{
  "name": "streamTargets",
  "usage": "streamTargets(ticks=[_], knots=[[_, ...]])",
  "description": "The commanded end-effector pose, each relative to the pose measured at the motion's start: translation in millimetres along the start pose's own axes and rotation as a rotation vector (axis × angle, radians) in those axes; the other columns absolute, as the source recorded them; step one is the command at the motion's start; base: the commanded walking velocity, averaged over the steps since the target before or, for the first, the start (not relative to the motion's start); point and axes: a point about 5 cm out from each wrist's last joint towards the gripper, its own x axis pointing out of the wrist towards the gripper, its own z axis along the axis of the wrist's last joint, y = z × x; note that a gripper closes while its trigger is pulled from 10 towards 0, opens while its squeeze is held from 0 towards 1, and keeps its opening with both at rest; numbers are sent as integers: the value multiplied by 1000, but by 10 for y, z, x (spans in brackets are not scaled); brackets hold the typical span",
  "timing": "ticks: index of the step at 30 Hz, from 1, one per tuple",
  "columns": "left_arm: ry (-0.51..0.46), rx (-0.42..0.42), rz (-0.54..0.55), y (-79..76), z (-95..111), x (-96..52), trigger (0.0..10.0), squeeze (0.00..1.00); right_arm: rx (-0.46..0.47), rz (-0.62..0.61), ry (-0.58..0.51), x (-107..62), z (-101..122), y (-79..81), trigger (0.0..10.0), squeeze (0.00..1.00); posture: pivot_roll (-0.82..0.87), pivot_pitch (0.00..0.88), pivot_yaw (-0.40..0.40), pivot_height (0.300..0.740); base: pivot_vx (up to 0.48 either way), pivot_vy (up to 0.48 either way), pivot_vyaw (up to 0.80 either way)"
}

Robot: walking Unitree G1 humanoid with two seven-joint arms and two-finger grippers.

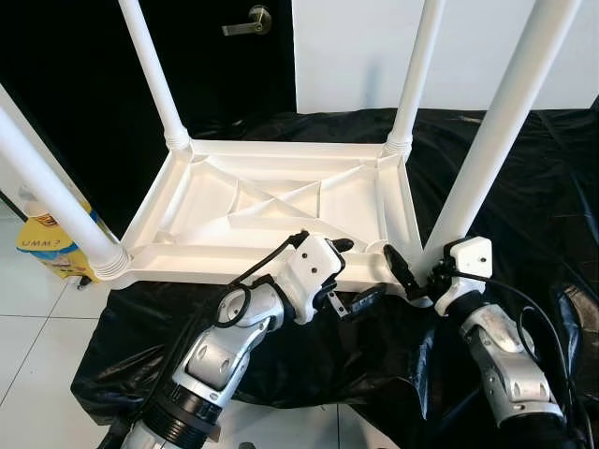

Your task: Building children table

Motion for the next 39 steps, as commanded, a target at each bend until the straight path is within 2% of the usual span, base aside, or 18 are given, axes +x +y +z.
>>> streamTargets(ticks=[1, 13, 14, 15, 16, 23, 24, 25, 26, 39], knots=[[10, 21, 28, 7, -13, -32, 10000, 0, 12, 59, 30, 32, -59, 39, 10000, 0, -43, 16, 5, 740, 0, 0, 0], [29, 37, 15, 4, -33, -69, 10000, 0, -31, 133, 76, 67, -145, -23, 10000, 0, -37, 28, 11, 740, 0, 0, 0], [30, 35, 12, 0, -34, -72, 10000, 0, -33, 134, 80, 61, -155, -28, 3529, 0, -38, 30, 12, 740, 0, 0, 0], [30, 35, 12, 0, -34, -72, 10000, 0, -33, 134, 80, 61, -155, -28, 3529, 0, -38, 30, 12, 740, 0, 0, 0], [30, 33, 10, -7, -38, -74, 10000, 0, -34, 133, 82, 52, -168, -30, 0, 0, -39, 33, 13, 740, 0, 0, 0], [29, 31, 10, -14, -39, -61, 10000, 0, -32, 112, 91, 24, -211, -30, 0, 0, -42, 30, 16, 740, 0, 0, 0], [29, 32, 11, -10, -37, -57, 10000, 0, -26, 104, 94, 19, -223, -20, 5882, 0, -42, 28, 15, 740, 0, 0, 0], [29, 33, 12, -8, -36, -55, 10000, 0, -21, 99, 96, 15, -230, -12, 5882, 0, -42, 28, 14, 740, 0, 0, 0], [28, 33, 13, -1, -31, -54, 10000, 0, -16, 97, 97, 14, -237, 0, 10000, 0, -43, 28, 15, 740, 0, 0, 0], [23, 38, 19, 10, -24, -34, 10000, 0, -2, 30, 108, -26, -273, 14, 10000, 0, -50, 27, 9, 740, 0, 0, 0]])
